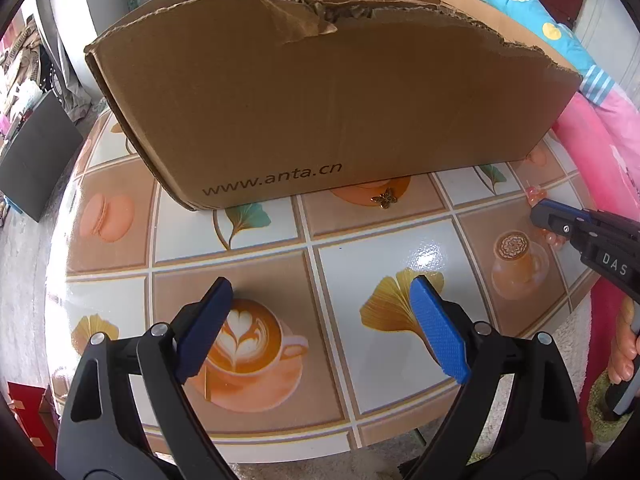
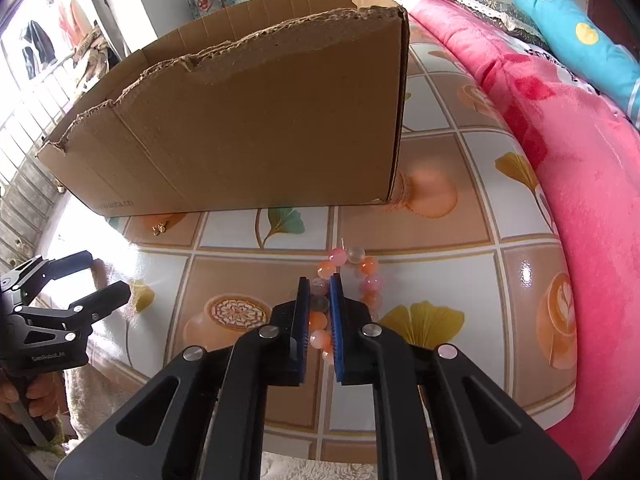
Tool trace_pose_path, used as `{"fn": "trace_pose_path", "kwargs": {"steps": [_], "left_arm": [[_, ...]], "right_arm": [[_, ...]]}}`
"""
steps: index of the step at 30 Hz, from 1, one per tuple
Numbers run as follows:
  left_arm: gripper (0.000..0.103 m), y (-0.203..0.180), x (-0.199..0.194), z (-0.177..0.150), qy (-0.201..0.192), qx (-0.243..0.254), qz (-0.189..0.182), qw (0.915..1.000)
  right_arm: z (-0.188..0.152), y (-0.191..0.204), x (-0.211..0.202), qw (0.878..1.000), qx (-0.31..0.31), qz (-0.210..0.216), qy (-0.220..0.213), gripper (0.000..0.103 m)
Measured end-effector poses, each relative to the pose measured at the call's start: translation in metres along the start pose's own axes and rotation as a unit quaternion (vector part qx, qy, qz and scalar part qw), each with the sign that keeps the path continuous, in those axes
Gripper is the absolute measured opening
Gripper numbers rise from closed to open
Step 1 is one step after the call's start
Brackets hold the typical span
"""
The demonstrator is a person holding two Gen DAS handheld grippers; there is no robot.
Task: Organize jewelry
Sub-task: 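Grasp the pink bead bracelet with the right tool while the left tool approaches the gold butterfly charm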
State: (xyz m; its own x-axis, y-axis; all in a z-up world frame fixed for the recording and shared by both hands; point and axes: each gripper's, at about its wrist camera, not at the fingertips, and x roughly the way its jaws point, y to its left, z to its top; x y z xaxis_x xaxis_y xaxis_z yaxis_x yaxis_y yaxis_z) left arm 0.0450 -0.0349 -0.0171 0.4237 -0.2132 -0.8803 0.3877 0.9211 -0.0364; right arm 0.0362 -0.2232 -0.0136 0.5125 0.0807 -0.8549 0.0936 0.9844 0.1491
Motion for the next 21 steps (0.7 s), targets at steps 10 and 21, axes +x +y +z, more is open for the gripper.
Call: {"fn": "trace_pose_path", "kwargs": {"steps": [10,21], "left_arm": [[0.087,-0.015,0.001,0.0,-0.017,0.012,0.006,0.9998],[0.051,-0.048,-0.006,0.011,-0.104,0.074,-0.062,0.9899]], "right_arm": [[0.002,-0.008,0.003,1.0,0.007,0.019,-0.005,0.01],[0.001,-0.017,0.004,0.999,0.022,0.039,-0.013,0.01]]}}
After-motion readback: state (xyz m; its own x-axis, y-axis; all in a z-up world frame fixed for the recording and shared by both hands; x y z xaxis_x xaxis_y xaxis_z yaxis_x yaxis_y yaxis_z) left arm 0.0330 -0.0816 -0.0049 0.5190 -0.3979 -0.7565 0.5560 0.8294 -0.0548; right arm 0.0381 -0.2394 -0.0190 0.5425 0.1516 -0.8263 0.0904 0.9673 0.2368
